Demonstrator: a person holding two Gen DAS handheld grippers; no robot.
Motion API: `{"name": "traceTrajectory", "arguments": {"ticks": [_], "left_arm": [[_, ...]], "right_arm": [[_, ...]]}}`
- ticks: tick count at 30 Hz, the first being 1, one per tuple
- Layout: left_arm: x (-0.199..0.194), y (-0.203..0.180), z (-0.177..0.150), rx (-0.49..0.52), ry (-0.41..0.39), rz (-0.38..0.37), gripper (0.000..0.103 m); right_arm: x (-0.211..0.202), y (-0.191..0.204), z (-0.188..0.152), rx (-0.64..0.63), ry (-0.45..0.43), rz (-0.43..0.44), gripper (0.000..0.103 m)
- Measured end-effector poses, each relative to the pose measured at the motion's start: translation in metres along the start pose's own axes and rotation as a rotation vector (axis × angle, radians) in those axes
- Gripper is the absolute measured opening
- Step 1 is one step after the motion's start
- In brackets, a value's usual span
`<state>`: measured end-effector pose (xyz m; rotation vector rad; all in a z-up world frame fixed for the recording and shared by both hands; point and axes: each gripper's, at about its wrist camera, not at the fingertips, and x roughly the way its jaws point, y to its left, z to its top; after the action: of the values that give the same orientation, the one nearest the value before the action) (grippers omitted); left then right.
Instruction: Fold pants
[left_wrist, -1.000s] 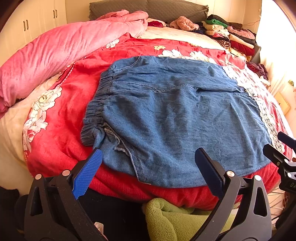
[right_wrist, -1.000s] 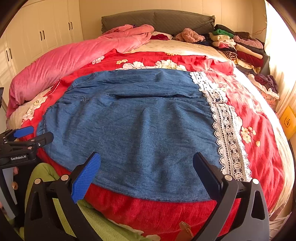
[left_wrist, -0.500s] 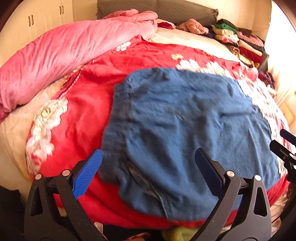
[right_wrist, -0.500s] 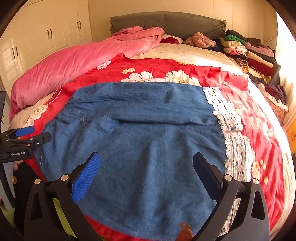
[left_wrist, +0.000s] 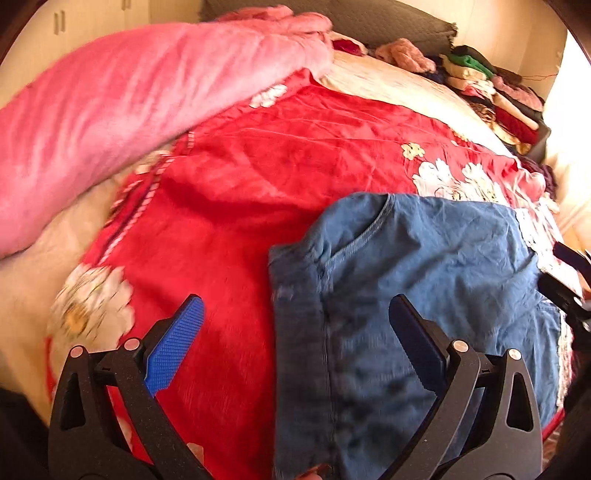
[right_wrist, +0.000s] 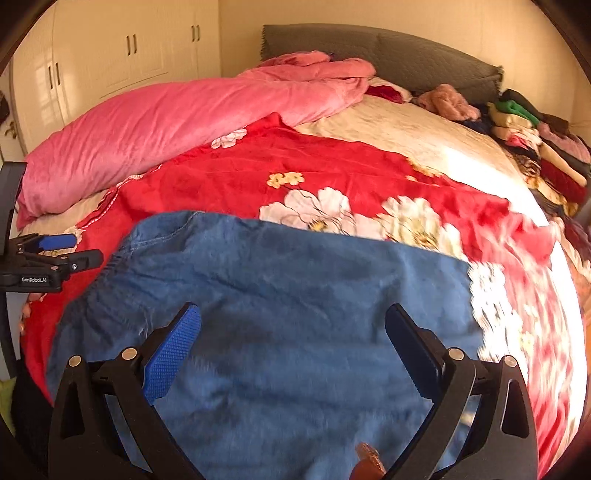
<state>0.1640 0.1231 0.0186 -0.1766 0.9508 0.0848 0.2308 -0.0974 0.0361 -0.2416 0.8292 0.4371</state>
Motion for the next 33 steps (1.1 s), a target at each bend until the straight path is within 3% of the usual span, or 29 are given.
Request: {"name": "traceTrajectory", "arguments": {"ticks": [10,11,15,18,23,25,27,28,30,33], "left_arm": [[0.052,0.002,0.028,0.050,0.037,-0.002,0.092],[0.055,0.001,0.029,0.061,0.035,0.002,0.084],[0.067,-0.004,0.030,0.076,0.038,-0.038,0.036],[0.061,-0.007,0.028,0.108,0.001,-0.017,0.029],[0.035,-0.008,0.026,0.134,-0.075,-0.027,0.028],[0.025,-0.009,0.025,0.144,-0.097,-0.031,0.027],[0.021,-0.011,0.024,0.150,-0.104,-0.037,0.027],[0.018,-0.013,0.024,0.156,-0.110,-0.038,0.027],[0.015,-0.016,0.021,0.171,-0.122,-0.024,0.027],[0.006,-0.018,0.015,0.182,-0.142,-0.014,0.027]], "right_arm": [[0.083,0.009,0.051,-0.129,0.088,0.049,0.099],[0.090,0.011,0.055,-0.150,0.095,0.051,0.099],[0.113,0.022,0.062,-0.232,0.139,0.043,0.099],[0.126,0.026,0.064,-0.261,0.159,0.035,0.099],[0.136,0.035,0.064,-0.322,0.142,0.040,0.097],[0.137,0.041,0.063,-0.349,0.136,0.053,0.091],[0.137,0.044,0.061,-0.354,0.142,0.092,0.063],[0.135,0.046,0.060,-0.352,0.142,0.112,0.055],[0.127,0.051,0.057,-0.344,0.129,0.163,0.024],[0.106,0.053,0.051,-0.319,0.091,0.171,0.012]]}}
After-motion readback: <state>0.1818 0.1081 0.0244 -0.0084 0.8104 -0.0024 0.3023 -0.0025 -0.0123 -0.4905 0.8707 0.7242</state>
